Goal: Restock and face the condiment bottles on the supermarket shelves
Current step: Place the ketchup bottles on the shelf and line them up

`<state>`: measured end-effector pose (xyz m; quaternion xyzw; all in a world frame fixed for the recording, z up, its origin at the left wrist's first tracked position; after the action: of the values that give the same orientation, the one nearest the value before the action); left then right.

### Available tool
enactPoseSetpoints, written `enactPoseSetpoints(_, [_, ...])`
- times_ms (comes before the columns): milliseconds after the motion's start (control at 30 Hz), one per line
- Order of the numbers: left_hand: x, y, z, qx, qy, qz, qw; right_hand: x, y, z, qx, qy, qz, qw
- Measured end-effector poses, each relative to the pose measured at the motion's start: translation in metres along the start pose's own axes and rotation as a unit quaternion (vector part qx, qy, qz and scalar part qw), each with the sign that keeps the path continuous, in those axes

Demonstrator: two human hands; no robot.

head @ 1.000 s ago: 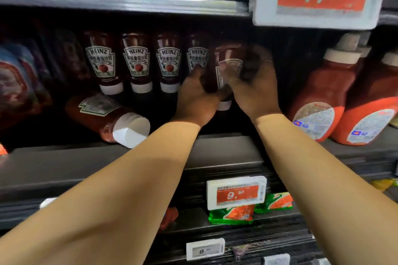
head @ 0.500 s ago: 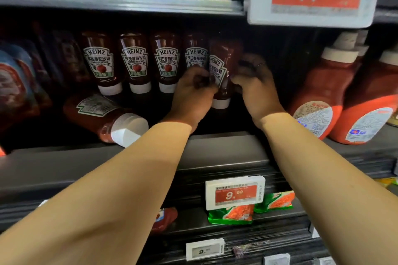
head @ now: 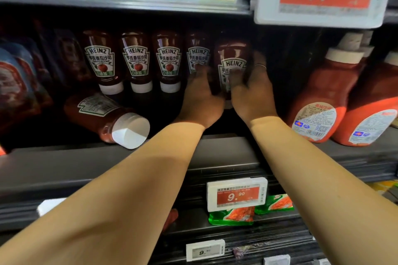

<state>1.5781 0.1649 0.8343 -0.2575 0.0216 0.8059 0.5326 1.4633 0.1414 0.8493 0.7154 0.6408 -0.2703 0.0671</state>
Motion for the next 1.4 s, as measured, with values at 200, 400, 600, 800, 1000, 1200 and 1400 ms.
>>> enactPoseSetpoints(200, [0.001,0.000,0.000,-0.061,-0.021,-0.045,0.997,-0.005,-0.003,0.002,0.063,-0.001,0.010,0.998])
enactPoseSetpoints(400, [0.002,-0.004,0.002,-0.114,-0.046,0.010,0.992,-0.034,0.006,0.009,0.077,0.043,0.032,0.996])
enactPoseSetpoints(600, [-0.001,0.008,0.006,-0.243,-0.083,-0.043,0.966,-0.045,0.019,0.020,0.079,0.057,0.019,0.995])
enactPoseSetpoints(800, [-0.009,0.010,0.000,-0.279,-0.113,-0.045,0.952,-0.050,0.022,0.033,0.049,0.058,0.005,0.997])
enactPoseSetpoints(1000, [-0.015,0.010,-0.007,-0.286,-0.104,-0.059,0.951,-0.055,0.025,0.037,0.066,0.043,-0.004,0.997])
enactPoseSetpoints(1200, [-0.011,0.007,-0.004,-0.269,-0.110,-0.056,0.955,-0.051,0.022,0.035,0.069,0.046,-0.008,0.997])
enactPoseSetpoints(1400, [0.006,-0.013,0.019,-0.234,-0.055,-0.065,0.969,-0.027,0.008,0.018,0.091,0.027,0.011,0.995])
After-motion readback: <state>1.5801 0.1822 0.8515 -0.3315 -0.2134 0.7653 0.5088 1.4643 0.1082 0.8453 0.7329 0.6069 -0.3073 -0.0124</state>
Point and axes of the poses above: each hand's wrist, its own x-axis away from the middle knuckle, its own y-axis out of the palm, z = x × y, the point moved 2 cm from there along -x, towards the middle knuckle, and after that the axes turned 2 degrees about y, right-handed, at the moved point
